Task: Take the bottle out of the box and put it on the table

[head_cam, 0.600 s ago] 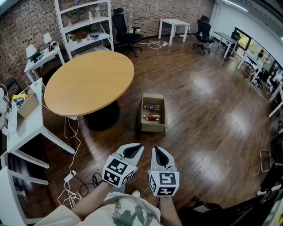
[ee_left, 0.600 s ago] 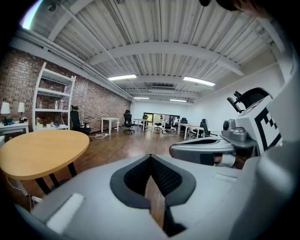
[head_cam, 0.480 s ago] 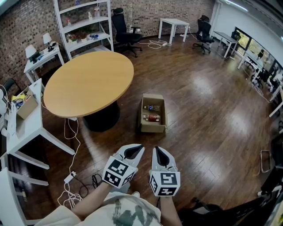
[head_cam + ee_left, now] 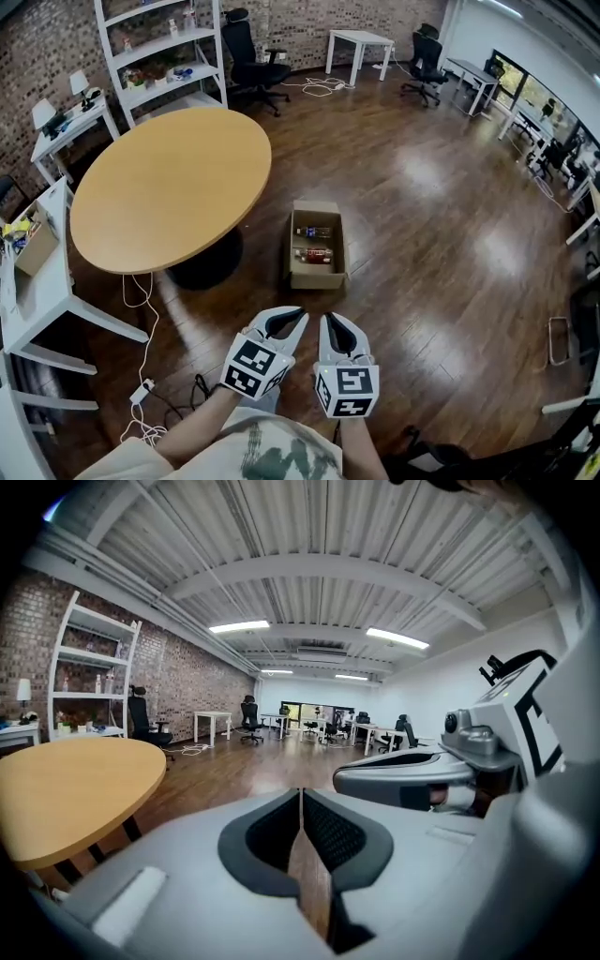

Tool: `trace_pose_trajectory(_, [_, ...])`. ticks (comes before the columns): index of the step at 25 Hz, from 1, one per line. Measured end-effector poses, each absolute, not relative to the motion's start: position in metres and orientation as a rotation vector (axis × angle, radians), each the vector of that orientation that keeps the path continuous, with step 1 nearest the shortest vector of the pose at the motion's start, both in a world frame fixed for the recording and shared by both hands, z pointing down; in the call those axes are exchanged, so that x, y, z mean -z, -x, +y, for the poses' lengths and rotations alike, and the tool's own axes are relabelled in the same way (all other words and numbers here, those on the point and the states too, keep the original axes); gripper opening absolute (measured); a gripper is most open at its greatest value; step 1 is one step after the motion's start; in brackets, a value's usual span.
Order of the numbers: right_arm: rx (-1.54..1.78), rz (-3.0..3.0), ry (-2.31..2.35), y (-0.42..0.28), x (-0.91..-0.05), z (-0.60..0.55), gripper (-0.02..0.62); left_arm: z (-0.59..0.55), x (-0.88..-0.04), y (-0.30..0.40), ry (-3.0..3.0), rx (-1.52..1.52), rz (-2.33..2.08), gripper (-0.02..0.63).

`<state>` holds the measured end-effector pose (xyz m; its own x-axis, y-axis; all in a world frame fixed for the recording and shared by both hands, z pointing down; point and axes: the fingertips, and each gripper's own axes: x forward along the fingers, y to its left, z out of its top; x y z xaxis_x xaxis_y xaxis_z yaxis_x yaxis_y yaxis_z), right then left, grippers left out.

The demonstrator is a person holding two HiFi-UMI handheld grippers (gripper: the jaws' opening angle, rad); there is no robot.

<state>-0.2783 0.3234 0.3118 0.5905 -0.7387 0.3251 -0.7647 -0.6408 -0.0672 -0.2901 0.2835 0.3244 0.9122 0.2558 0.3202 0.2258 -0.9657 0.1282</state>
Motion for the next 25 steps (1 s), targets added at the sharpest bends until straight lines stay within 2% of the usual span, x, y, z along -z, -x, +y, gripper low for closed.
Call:
trace_pose_trajectory(12, [-0.627, -1.216, -2.695, 0.17, -0.337, 0.234, 0.015, 0.196, -0.345, 0.177, -2.902, -0.573, 0.428, 0.009])
trace_pose_trajectory(25, [-0.618, -1.252, -2.626, 0.104, -0.337, 0.134, 0.017, 0.116, -0.352, 0.111, -2.862, -0.543, 0.426, 0.009])
